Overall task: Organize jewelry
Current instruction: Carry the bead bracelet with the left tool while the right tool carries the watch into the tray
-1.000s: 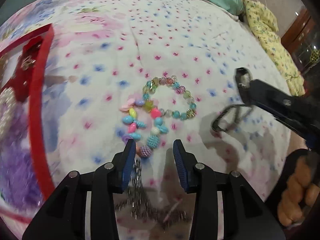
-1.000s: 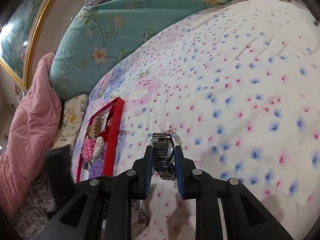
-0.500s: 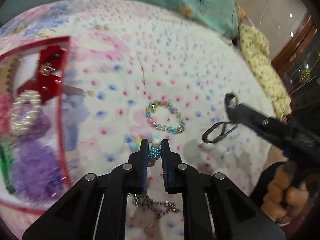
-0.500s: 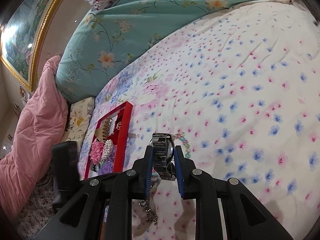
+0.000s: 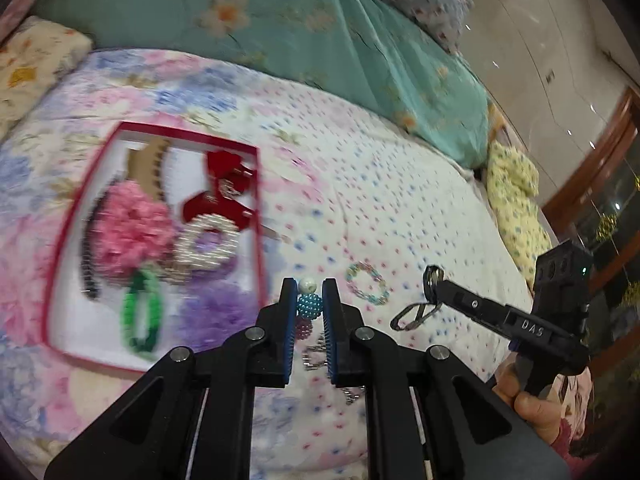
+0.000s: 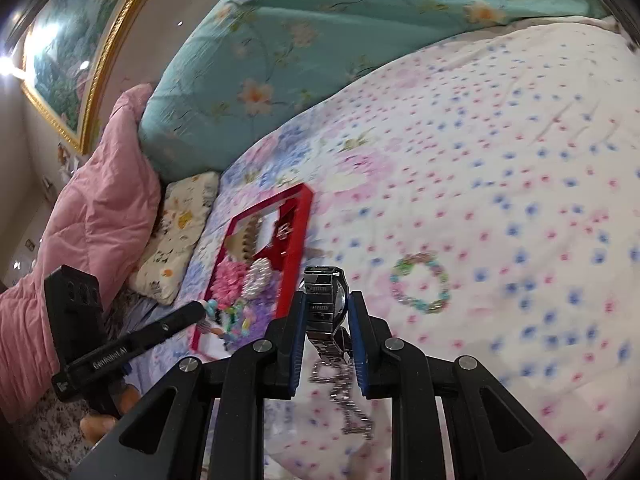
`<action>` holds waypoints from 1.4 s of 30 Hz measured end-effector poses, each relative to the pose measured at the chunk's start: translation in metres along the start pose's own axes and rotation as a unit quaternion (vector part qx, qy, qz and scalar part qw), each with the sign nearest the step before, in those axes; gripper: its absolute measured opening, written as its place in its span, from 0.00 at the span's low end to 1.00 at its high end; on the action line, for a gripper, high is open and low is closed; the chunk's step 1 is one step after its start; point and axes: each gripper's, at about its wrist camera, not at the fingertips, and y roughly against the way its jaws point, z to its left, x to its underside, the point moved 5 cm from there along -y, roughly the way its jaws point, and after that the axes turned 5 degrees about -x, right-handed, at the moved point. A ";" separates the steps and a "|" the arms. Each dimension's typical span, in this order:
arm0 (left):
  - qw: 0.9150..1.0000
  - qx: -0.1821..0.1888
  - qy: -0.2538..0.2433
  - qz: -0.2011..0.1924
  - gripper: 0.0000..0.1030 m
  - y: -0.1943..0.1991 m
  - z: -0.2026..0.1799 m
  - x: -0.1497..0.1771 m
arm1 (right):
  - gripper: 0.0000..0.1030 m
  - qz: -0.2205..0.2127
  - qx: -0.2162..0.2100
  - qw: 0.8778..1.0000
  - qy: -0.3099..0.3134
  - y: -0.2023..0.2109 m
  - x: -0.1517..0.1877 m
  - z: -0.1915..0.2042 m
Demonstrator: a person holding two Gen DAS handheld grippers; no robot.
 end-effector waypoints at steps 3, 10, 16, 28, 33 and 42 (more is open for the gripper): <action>1.000 -0.009 0.018 -0.015 0.10 0.016 0.021 -0.002 | 0.20 0.009 -0.010 1.000 0.009 -0.010 0.002 0.015; 0.997 -0.030 0.058 -0.041 0.10 0.041 0.065 -0.005 | 0.20 0.029 -0.033 0.999 0.027 -0.034 0.005 0.048; 0.994 -0.045 0.083 -0.049 0.10 0.052 0.094 0.000 | 0.20 0.049 -0.048 0.997 0.044 -0.057 0.012 0.073; 0.991 -0.063 0.117 -0.034 0.10 0.038 0.137 0.013 | 0.20 0.081 -0.051 0.993 0.062 -0.101 0.023 0.098; 0.989 -0.074 0.122 -0.024 0.10 0.024 0.149 0.015 | 0.20 0.086 -0.046 0.993 0.067 -0.119 0.021 0.100; 0.987 -0.088 0.131 0.003 0.10 -0.002 0.166 0.026 | 0.20 0.105 -0.026 0.992 0.070 -0.156 0.022 0.091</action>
